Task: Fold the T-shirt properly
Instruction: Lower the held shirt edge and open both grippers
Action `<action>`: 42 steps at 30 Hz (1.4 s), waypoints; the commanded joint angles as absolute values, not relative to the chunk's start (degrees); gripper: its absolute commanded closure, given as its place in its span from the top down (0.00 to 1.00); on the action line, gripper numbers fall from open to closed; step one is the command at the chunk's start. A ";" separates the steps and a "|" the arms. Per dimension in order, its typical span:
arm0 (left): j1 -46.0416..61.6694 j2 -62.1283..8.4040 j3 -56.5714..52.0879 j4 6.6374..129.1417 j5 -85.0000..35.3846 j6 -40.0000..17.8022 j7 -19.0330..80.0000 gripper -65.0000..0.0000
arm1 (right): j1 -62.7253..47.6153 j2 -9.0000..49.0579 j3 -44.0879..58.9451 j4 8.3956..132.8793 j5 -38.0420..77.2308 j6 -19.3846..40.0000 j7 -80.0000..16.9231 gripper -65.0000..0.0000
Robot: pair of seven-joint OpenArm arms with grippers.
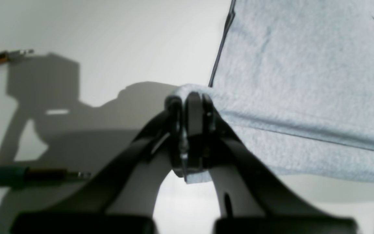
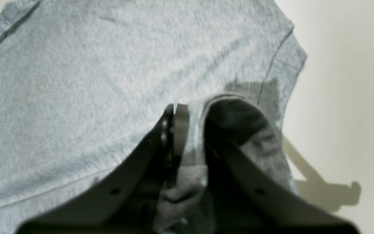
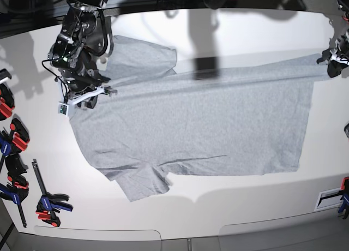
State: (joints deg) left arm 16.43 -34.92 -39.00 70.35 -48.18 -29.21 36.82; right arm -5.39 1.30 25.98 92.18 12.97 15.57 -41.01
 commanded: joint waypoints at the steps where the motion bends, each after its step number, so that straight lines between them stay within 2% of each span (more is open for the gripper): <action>1: 15.88 -36.88 -39.70 71.02 -48.80 -28.97 34.37 0.00 | -4.64 2.22 26.24 93.08 11.84 14.28 -39.31 0.00; 8: 13.28 -37.17 -39.59 71.07 -49.56 -30.22 34.68 0.00 | -4.64 2.22 26.24 93.08 10.20 11.62 -39.53 0.00; 24: 10.28 -37.17 -33.54 71.07 -46.74 -30.15 33.98 0.00 | -4.62 2.22 26.24 93.08 10.22 11.53 -39.75 0.00; 25: 10.33 -37.15 -33.52 71.07 -45.10 -30.15 33.78 0.00 | -4.62 2.22 26.24 93.08 10.22 11.55 -39.86 0.07; 26: 10.33 -37.17 -33.52 71.07 -43.92 -29.98 33.78 0.09 | -4.62 2.22 26.24 93.08 10.22 11.55 -39.83 0.24; 27: 10.33 -37.19 -33.54 71.07 -43.29 -29.98 33.78 0.26 | -4.62 2.22 26.24 93.08 10.22 11.55 -39.81 0.41; 28: 10.33 -37.17 -33.54 71.07 -42.94 -29.98 33.78 0.38 | -4.62 2.22 26.24 93.08 10.22 11.55 -39.70 0.52; 29: 10.33 -37.17 -33.54 71.07 -42.89 -29.95 33.80 0.46 | -4.62 2.22 26.24 93.08 10.20 11.55 -39.62 0.56; 34: 10.31 -37.17 -33.54 71.07 -43.09 -29.95 32.69 0.47 | -4.12 2.24 26.24 93.14 10.20 11.55 -37.52 0.55; 42: 10.33 -37.17 -33.54 71.07 -43.11 -29.95 32.75 0.47 | -4.36 2.22 26.74 95.35 12.99 11.57 -39.55 0.55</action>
State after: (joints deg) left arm 10.81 -35.55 -32.99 70.32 -42.15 -29.85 34.30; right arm -5.15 1.72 26.44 93.91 12.25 11.70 -40.91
